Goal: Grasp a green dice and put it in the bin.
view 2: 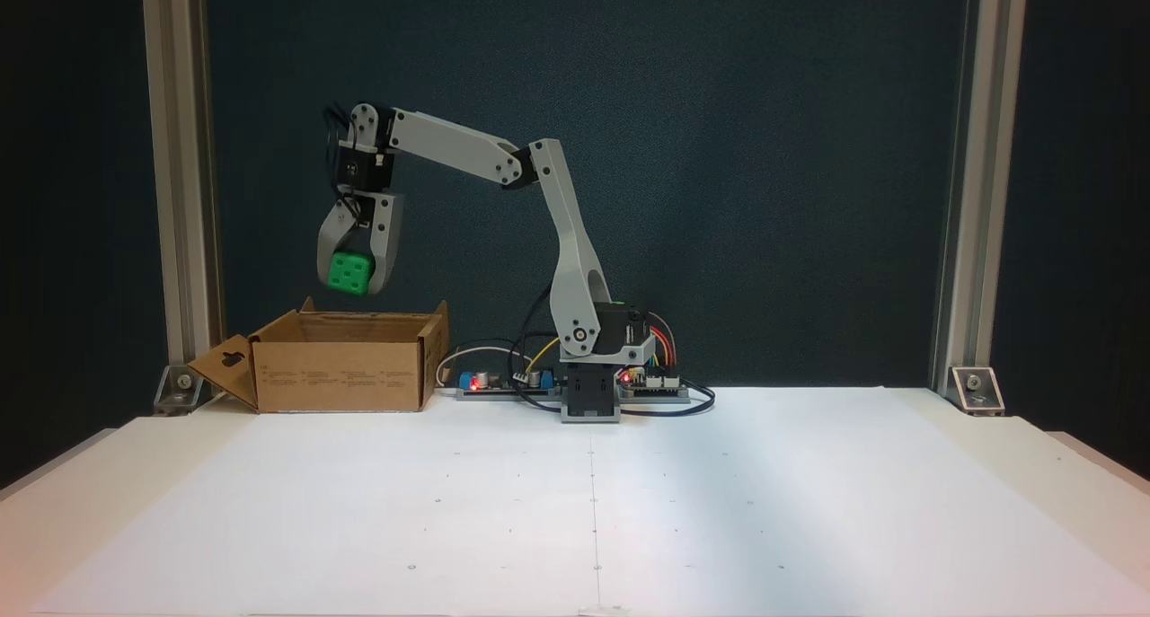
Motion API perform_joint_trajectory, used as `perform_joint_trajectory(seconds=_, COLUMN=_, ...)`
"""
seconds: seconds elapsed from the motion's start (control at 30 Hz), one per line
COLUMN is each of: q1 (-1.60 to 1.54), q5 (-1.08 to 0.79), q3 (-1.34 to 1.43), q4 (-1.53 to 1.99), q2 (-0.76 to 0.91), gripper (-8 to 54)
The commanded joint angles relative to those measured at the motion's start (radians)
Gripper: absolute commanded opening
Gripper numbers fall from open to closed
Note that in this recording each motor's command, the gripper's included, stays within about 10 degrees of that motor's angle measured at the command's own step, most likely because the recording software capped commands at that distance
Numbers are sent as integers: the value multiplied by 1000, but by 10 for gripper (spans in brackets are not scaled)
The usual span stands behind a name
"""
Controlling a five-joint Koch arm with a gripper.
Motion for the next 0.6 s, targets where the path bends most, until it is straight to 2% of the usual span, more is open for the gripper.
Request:
perform_joint_trajectory(seconds=0.0, q1=6, q5=-86, q3=-38, q4=3, q2=18, gripper=341)
perform_joint_trajectory(seconds=0.1, q1=5, q5=-86, q3=-18, q4=-3, q2=20, gripper=455)
perform_joint_trajectory(seconds=0.13, q1=5, q5=-86, q3=-18, q4=-6, q2=20, gripper=463)
perform_joint_trajectory(seconds=0.27, q1=-2, q5=-86, q3=-18, q4=-8, q2=20, gripper=439)
perform_joint_trajectory(seconds=0.57, q1=-77, q5=-37, q3=-18, q4=-6, q2=20, gripper=432)
